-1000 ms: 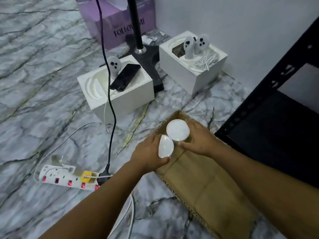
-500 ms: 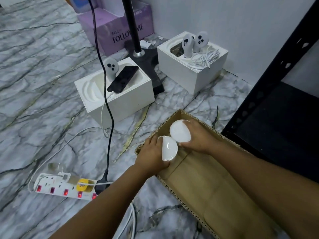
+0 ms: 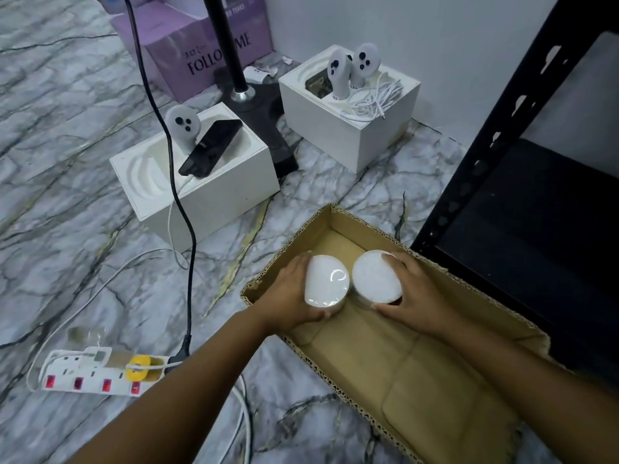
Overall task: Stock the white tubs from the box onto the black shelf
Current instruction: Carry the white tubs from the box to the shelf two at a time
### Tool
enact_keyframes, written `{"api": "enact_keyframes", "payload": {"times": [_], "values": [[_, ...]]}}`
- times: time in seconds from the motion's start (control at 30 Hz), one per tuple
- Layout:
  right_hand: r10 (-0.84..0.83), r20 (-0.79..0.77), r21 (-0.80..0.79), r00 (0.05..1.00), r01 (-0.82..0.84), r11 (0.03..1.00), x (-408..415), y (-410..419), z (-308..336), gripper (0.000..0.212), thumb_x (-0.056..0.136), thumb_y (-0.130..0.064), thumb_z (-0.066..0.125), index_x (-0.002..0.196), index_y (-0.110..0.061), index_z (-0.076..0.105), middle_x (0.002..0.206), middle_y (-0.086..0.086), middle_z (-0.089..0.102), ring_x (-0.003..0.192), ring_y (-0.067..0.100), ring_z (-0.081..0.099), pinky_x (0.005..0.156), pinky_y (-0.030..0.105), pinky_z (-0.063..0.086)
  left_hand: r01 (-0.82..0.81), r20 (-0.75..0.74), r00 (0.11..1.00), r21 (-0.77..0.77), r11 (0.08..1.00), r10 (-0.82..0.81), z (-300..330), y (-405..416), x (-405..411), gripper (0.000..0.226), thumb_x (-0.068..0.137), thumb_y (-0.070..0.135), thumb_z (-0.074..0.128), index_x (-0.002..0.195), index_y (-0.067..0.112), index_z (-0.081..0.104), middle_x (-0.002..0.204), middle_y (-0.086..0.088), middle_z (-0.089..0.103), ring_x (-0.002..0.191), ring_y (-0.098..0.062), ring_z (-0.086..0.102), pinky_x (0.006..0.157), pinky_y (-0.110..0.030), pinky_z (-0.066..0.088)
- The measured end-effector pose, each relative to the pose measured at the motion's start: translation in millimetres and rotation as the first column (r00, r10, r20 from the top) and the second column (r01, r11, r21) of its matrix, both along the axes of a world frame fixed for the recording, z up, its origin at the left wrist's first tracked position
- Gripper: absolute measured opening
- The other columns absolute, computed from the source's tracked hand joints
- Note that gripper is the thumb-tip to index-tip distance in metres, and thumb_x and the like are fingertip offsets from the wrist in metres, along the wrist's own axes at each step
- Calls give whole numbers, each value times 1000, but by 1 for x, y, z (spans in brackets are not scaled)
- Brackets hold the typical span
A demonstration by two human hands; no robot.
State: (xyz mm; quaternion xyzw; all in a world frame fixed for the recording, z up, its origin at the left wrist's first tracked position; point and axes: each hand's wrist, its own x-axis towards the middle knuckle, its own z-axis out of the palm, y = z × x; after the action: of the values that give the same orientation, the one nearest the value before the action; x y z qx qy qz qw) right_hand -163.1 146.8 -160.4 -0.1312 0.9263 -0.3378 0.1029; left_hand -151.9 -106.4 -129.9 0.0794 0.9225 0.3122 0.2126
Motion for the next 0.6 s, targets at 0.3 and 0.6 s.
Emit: {"api": "enact_keyframes", "payload": {"times": [0.3,0.6], "values": [[-186,232,-296,955,252,922,9,6,-21,98,62,-17,87,139,-25,26,135,-11,34,127,5,34,106,25,30,-29,231,973,62,998,14,-12,-15,-21,112,73,14,77,151,21,-3,154,-7,22,139,-25,28,108,-28,26],[-254,270,-433,929,353,829,19,5,-12,92,55,-26,90,125,-32,31,124,-12,43,116,8,44,89,19,38,-75,228,974,280,957,9,-12,-17,-18,96,66,20,86,137,25,23,132,8,40,125,-10,40,97,-18,40]]}}
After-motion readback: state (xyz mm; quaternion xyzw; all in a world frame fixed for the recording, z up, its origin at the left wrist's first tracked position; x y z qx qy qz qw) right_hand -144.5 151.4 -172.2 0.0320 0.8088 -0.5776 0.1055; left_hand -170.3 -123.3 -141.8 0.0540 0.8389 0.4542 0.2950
